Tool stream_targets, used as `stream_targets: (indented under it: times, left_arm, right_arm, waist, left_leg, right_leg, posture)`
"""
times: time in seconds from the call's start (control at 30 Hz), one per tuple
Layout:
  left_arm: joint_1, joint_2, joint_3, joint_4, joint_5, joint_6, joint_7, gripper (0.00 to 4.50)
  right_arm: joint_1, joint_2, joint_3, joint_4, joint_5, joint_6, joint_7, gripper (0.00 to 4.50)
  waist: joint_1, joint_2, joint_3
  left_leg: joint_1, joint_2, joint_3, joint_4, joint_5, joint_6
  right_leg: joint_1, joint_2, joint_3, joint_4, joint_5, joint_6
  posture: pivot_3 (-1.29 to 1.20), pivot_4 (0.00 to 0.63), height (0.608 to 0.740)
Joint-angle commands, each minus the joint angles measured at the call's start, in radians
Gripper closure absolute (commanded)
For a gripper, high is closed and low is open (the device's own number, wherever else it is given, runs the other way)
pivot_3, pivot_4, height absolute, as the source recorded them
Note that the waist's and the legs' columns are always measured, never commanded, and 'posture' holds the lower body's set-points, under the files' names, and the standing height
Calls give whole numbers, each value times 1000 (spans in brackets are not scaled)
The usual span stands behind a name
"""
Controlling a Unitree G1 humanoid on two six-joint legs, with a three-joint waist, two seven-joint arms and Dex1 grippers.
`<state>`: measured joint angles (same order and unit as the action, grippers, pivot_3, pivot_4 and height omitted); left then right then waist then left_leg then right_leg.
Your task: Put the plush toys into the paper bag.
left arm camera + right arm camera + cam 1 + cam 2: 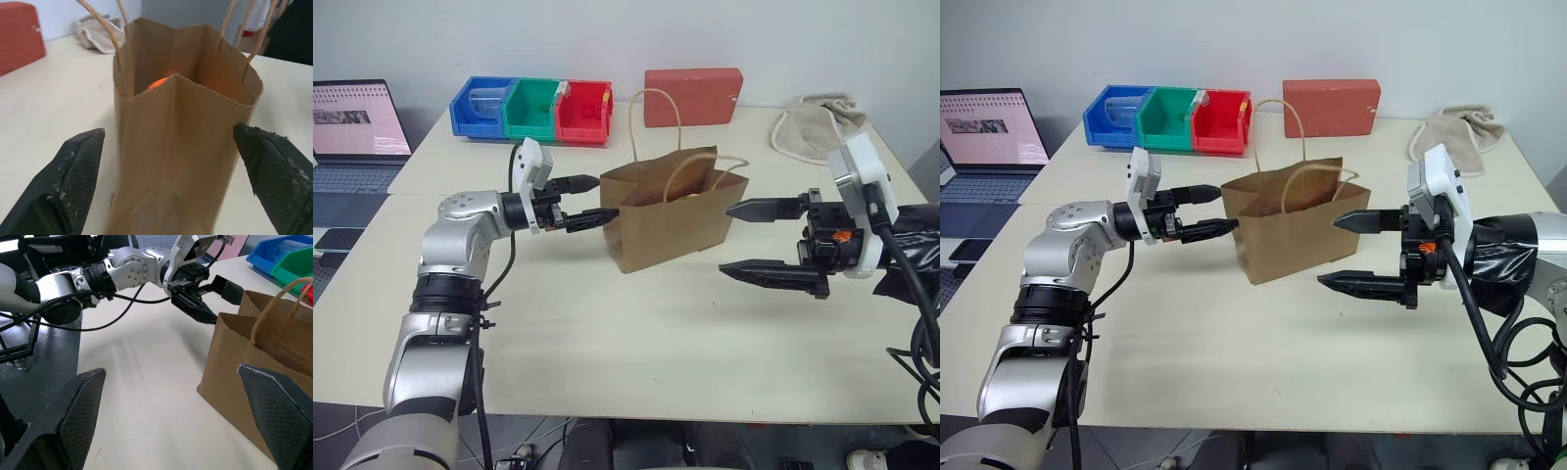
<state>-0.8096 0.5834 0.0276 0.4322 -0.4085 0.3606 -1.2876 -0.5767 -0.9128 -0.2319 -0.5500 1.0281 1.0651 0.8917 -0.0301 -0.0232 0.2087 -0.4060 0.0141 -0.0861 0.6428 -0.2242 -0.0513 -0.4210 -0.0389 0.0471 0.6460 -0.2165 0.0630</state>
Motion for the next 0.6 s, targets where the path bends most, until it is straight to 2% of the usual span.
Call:
stream_targets:
  times: [0.03, 0.4, 0.6]
  left_arm:
    - [2, 18, 10, -65, -39, 42, -40, 12]
    - [18, 45, 25, -93, -47, 67, -59, 12]
    - [58, -1, 1, -151, -33, 48, -17, 12]
  right_arm:
    - [0, -20, -31, -15, 39, -8, -14, 0]
    - [18, -43, -29, -1, 74, -22, -24, 0]
    - [21, -50, 3, -21, 36, -52, -14, 0]
  waist:
    - [0, 0, 0]
    - [0, 0, 0]
    - [0, 0, 0]
  left_leg:
    - [0, 0, 0, 0, 0, 0]
    - [0, 0, 0, 0, 0, 0]
    - [0, 0, 0, 0, 0, 0]
  right_leg:
    - [0, 0, 0, 0, 0, 0]
    - [0, 0, 0, 0, 0, 0]
    - [0, 0, 0, 0, 0, 0]
  posture:
    - [0, 150, 740]
    - [0, 150, 740]
    - [0, 150, 740]
